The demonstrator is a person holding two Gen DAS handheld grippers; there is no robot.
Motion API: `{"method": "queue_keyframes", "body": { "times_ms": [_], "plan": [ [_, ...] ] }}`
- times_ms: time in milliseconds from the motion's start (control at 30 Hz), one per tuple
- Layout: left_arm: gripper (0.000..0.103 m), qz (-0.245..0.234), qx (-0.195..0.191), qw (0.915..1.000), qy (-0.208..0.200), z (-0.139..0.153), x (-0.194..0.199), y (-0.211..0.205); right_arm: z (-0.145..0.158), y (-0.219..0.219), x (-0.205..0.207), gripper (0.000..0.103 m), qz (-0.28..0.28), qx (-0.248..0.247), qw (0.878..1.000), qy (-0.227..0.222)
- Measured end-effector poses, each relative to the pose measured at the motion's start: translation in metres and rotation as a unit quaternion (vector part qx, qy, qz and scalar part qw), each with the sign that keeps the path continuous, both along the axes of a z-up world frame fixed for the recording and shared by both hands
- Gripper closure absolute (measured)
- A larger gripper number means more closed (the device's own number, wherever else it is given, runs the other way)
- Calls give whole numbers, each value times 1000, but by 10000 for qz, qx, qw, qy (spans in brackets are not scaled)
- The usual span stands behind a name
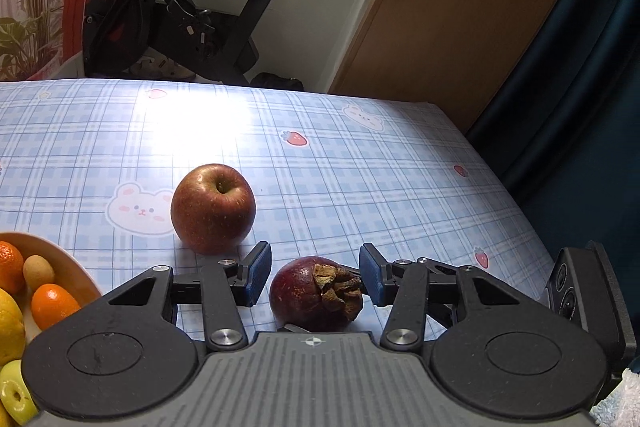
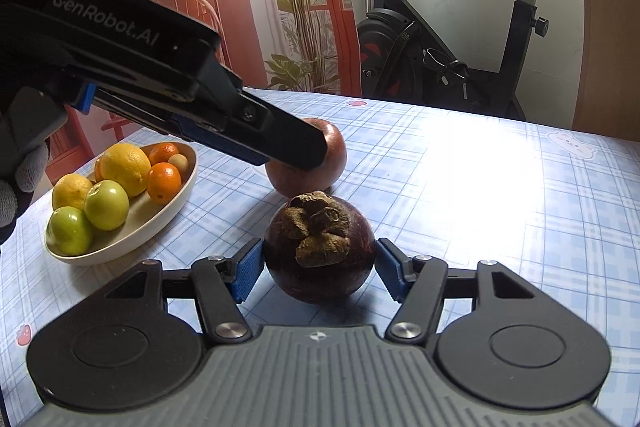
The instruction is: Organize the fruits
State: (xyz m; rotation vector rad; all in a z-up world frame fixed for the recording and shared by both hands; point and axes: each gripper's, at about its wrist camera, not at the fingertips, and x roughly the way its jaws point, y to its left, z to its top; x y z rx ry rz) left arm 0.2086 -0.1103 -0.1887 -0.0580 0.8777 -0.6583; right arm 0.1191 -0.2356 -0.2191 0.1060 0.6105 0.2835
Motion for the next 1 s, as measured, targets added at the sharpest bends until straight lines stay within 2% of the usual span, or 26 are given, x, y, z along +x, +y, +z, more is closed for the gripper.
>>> {"method": "queue_keyframes", "body": {
  "times_ms": [333,500,1000],
  "plan": [
    [52,38,-25,9995,327,-19,3,1,-1,7,1,39,-5,-45,10000,-16],
    [52,-21,-48,9996,283,-13,4,-3,-2,3,-1,39,-50,22,10000,-22],
    [51,-47,-1,9992,392,-25,13,-10,-2,-3,-1,37,-150,176,9997,92]
  ]
}}
